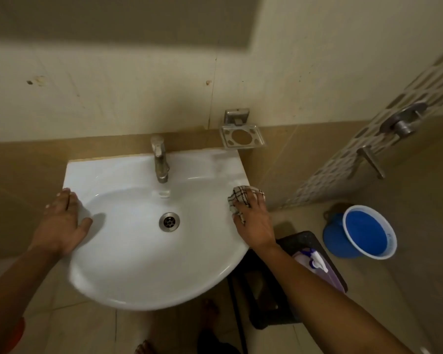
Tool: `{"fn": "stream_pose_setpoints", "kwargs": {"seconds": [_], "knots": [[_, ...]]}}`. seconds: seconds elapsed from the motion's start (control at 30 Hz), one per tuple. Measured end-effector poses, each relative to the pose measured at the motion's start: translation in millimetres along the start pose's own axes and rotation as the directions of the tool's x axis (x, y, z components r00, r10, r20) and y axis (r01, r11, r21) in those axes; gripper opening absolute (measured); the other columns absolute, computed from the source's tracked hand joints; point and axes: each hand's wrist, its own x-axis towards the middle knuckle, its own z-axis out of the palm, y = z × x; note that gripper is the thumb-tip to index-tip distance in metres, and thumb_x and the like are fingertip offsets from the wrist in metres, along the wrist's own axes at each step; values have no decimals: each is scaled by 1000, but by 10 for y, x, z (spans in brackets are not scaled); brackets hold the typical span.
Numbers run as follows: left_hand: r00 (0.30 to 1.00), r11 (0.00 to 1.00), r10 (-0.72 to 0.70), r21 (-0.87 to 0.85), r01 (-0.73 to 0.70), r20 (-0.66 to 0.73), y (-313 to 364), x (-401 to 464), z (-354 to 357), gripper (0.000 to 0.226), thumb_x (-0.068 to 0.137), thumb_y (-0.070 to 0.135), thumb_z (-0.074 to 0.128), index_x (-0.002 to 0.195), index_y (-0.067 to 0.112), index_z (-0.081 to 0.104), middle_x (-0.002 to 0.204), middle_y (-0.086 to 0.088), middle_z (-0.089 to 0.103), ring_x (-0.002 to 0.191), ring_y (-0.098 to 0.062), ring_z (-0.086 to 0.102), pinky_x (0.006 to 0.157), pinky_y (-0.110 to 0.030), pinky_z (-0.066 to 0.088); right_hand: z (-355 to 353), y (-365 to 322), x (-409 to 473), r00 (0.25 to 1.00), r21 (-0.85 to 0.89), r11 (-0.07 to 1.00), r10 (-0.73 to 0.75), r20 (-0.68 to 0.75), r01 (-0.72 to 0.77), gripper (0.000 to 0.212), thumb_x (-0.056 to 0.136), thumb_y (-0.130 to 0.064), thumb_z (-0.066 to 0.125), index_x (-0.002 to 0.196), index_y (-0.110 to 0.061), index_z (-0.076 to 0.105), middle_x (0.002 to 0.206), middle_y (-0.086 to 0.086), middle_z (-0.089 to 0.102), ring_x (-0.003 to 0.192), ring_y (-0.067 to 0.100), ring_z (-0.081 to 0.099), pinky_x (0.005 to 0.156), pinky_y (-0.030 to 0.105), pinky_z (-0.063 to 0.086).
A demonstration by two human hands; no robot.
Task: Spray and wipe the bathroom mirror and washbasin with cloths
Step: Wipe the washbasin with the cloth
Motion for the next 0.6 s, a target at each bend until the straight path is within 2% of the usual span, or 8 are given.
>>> {"fn": "stream_pose_setpoints", "kwargs": {"seconds": [0.07,0.2,0.33,0.47,0.53,0.6], "knots": [[999,999,32,14,-32,17,-16,-18,-55,90,81,49,31,150,-8,25,161,-26,15,150,-38,14,120,-51,11,18,-50,-236,998,44,999,33,-52,-31,48,89,-43,39,126,-27,65,157,6,36,146,36,23,110,53,40],[996,996,68,60,-72,61,-98,-35,-136,86,86,50,23,153,-4,20,163,-21,13,152,-32,11,121,-50,8,98,-230,-723,990,78,996,54,-127,-45,42,89,-40,48,120,-23,69,152,7,45,145,35,29,113,54,35],[993,993,82,79,-88,86,-193,-63,-122,72,100,39,38,154,-2,14,164,-19,7,152,-30,6,121,-52,6,256,-632,-1228,985,95,995,19,-174,-3,39,92,-39,50,120,-20,69,143,9,54,142,36,34,113,59,30],[996,998,67,11,-68,66,-255,-212,-90,71,99,28,46,154,-2,13,163,-22,11,151,-35,9,119,-56,6,401,-1241,-1654,992,29,999,-34,-125,38,41,96,-48,45,121,-22,66,138,8,57,138,33,40,114,63,23],[997,997,56,-47,-53,57,-284,-310,-38,69,99,25,43,154,-2,12,162,-22,13,150,-36,12,118,-59,8,470,-1561,-1799,996,26,997,-72,-50,74,49,98,-58,36,129,-27,59,142,4,52,140,28,38,117,61,18],[999,993,22,-114,-17,42,-290,-415,15,66,100,26,37,155,0,11,163,-21,13,150,-35,14,118,-59,9,551,-1905,-1849,984,18,986,-169,56,169,60,98,-65,26,140,-28,49,146,4,46,141,27,35,116,60,20]]}}
